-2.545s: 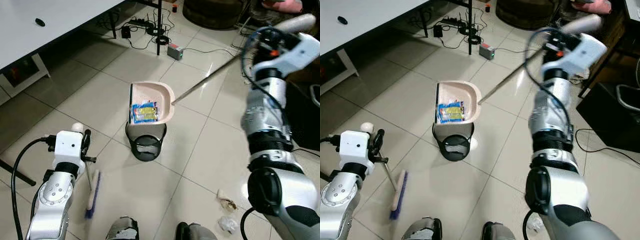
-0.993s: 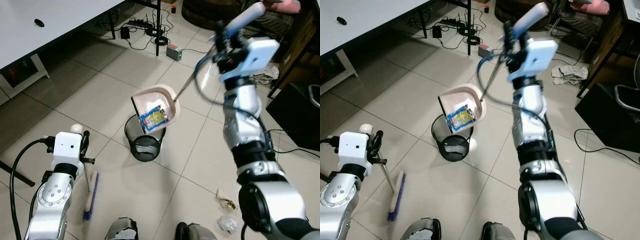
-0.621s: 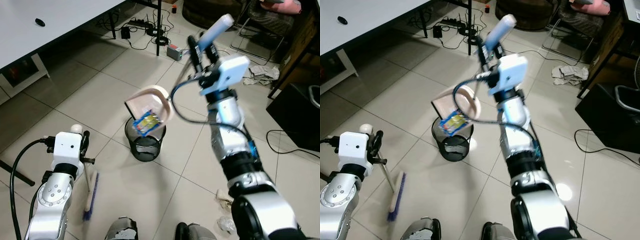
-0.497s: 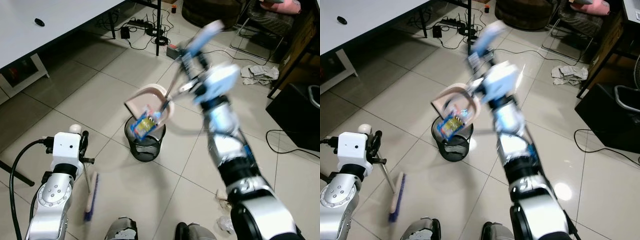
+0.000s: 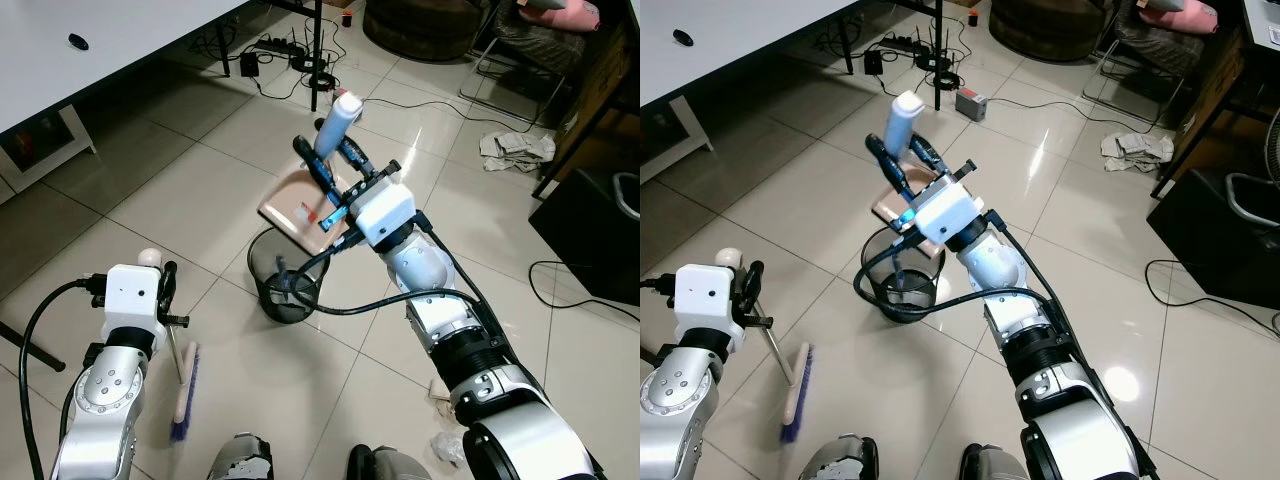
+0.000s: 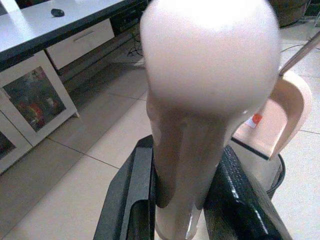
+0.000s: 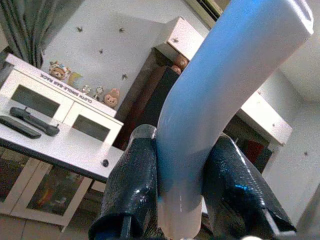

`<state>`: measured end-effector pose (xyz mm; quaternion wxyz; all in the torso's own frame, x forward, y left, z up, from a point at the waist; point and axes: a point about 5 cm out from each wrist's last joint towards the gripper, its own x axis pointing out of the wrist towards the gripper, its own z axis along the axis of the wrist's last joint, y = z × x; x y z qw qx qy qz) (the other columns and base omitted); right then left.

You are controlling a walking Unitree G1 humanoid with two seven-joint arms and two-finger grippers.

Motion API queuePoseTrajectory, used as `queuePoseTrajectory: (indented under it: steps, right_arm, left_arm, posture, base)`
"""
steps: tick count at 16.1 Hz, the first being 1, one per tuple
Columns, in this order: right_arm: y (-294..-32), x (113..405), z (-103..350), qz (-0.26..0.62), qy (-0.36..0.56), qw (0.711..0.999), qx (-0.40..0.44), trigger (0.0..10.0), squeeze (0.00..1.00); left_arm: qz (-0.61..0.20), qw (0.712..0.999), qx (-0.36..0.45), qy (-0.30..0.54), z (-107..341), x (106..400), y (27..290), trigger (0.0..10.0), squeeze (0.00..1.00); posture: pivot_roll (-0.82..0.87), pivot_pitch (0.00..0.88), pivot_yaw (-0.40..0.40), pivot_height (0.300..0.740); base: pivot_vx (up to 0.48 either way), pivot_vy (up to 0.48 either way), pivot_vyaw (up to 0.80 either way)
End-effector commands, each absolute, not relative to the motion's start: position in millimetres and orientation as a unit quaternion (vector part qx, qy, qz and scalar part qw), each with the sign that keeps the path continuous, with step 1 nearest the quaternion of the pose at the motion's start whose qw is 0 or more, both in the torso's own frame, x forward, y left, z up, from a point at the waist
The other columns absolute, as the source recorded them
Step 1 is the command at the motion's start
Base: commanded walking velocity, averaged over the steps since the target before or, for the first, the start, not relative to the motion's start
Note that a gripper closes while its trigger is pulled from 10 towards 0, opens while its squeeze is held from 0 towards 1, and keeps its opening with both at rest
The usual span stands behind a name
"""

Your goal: Sweep floor

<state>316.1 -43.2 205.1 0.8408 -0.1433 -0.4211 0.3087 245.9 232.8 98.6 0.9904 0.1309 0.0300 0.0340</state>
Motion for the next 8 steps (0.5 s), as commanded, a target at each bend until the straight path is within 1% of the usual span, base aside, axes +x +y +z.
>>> queuePoseTrajectory:
  steps: [1,3,5,6,7,8]
  right_arm:
    - [-41.4,309.9,209.0,0.321,-0.451,0.818,-0.155,10.0,0.00]
    - [-41.0,309.5,213.3,0.323,-0.462,0.810,-0.162,10.0,0.00]
    - [-46.6,313.3,224.0,0.301,-0.473,0.814,-0.153,10.0,0.00]
    - [-61.7,322.8,244.3,0.249,-0.482,0.832,-0.120,10.0,0.00]
    - [-68.9,327.0,251.4,0.228,-0.481,0.840,-0.105,10.0,0.00]
    - [-84.4,335.3,263.5,0.188,-0.475,0.856,-0.076,10.0,0.00]
  left_arm:
    - [0.035,0.990,0.134,0.017,101.8,247.2,231.7,10.0,0.00]
    - [0.033,0.990,0.134,0.016,102.3,248.7,231.0,10.0,0.00]
    - [0.029,0.990,0.137,0.014,103.2,249.8,230.4,10.0,0.00]
    - [0.025,0.990,0.137,0.008,107.0,252.9,229.4,10.0,0.00]
    - [0.023,0.990,0.136,0.005,108.4,254.3,228.8,10.0,0.00]
    - [0.019,0.991,0.130,-0.001,111.0,256.9,226.6,10.0,0.00]
  posture:
    - [0.12,0.150,-0.052,0.740]
    - [0.12,0.148,-0.048,0.740]
    - [0.11,0.147,-0.045,0.740]
    - [0.10,0.145,-0.038,0.740]
    - [0.10,0.144,-0.037,0.740]
    - [0.09,0.138,-0.031,0.740]
  base:
    - [0.000,0.000,0.00]
    - [0.000,0.000,0.00]
    - [0.000,0.000,0.00]
    - [0.000,0.000,0.00]
    - [0.000,0.000,0.00]
    - [0.000,0.000,0.00]
